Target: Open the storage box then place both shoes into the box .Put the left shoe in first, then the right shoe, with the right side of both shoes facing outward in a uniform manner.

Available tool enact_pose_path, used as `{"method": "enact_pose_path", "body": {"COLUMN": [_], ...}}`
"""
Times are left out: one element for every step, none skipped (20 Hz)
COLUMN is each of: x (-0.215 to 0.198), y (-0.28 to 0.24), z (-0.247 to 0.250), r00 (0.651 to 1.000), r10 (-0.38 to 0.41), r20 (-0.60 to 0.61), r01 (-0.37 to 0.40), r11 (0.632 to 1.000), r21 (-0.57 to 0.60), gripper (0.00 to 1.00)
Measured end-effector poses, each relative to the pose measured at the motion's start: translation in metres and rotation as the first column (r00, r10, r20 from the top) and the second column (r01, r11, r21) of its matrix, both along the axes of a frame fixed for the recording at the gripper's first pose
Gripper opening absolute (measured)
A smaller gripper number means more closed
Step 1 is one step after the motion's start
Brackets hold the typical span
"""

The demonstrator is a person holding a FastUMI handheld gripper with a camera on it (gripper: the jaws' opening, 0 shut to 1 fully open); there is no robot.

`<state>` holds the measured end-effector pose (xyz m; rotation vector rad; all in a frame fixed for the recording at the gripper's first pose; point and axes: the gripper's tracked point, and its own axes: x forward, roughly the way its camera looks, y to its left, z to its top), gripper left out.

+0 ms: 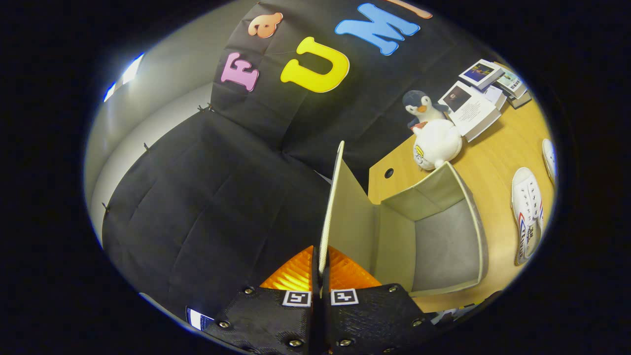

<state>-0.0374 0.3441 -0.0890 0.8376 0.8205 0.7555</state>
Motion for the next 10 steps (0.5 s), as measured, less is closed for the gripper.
{"method": "enact_pose_path", "body": {"x": [0.000,-0.001,-0.001,-0.005,-0.009,-0.011,-0.013,-0.014,-0.017,-0.019], "y": [0.009,0.019,0.027,0.037,0.047,0.056,0.063,0.070,0.078,0.086], "z": [-0.001,-0.001,-0.003,-0.004,-0.004,-0.003,-0.005,-0.006,-0.006,-0.009], "r00": [1.000,1.000,0.999,0.999,0.998,0.997,0.995,0.994,0.991,0.988], "r10": [0.009,0.018,0.025,0.035,0.048,0.060,0.076,0.090,0.106,0.125], "r20": [0.006,0.022,0.034,0.040,0.041,0.048,0.057,0.068,0.079,0.094], "r01": [-0.009,-0.018,-0.025,-0.035,-0.049,-0.061,-0.076,-0.090,-0.105,-0.123], "r11": [1.000,1.000,1.000,0.999,0.999,0.998,0.997,0.996,0.994,0.992], "r21": [0.003,0.003,-0.006,-0.009,0.001,0.008,0.003,-0.007,-0.010,-0.023], "gripper": [0.00,0.00,0.05,0.05,0.05,0.06,0.11,0.11,0.11,0.18]}}
